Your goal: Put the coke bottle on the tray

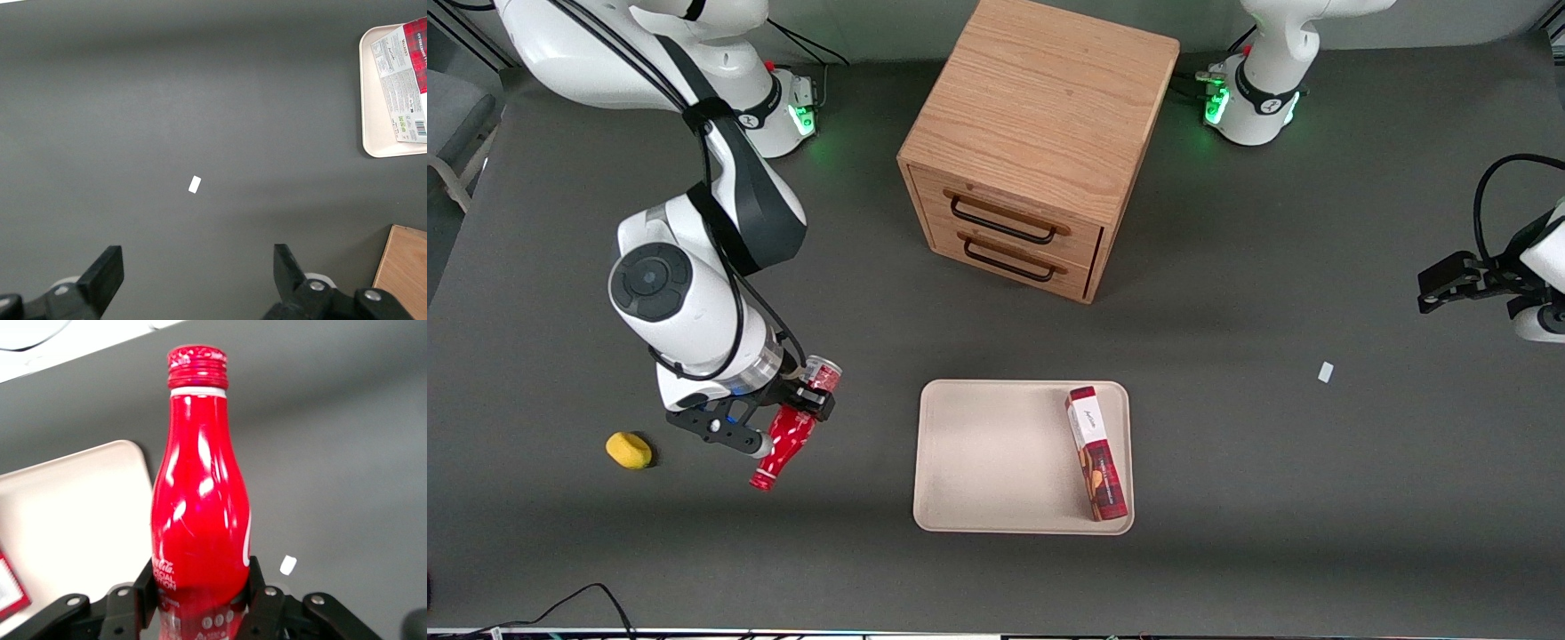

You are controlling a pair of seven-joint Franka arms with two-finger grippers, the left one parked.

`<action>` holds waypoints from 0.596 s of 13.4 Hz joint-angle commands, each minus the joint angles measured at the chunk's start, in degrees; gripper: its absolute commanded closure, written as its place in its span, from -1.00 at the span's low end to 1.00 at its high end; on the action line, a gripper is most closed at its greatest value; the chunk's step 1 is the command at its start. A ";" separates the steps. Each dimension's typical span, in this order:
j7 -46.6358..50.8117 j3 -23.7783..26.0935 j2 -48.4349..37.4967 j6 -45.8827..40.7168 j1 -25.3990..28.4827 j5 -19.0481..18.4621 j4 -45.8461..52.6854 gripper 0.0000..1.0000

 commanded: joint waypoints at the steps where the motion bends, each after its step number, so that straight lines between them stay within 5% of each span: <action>1: -6.36 0.59 5.54 -0.03 2.70 -0.83 8.73 1.00; 8: -19.21 2.89 21.53 15.53 7.25 -1.35 16.65 1.00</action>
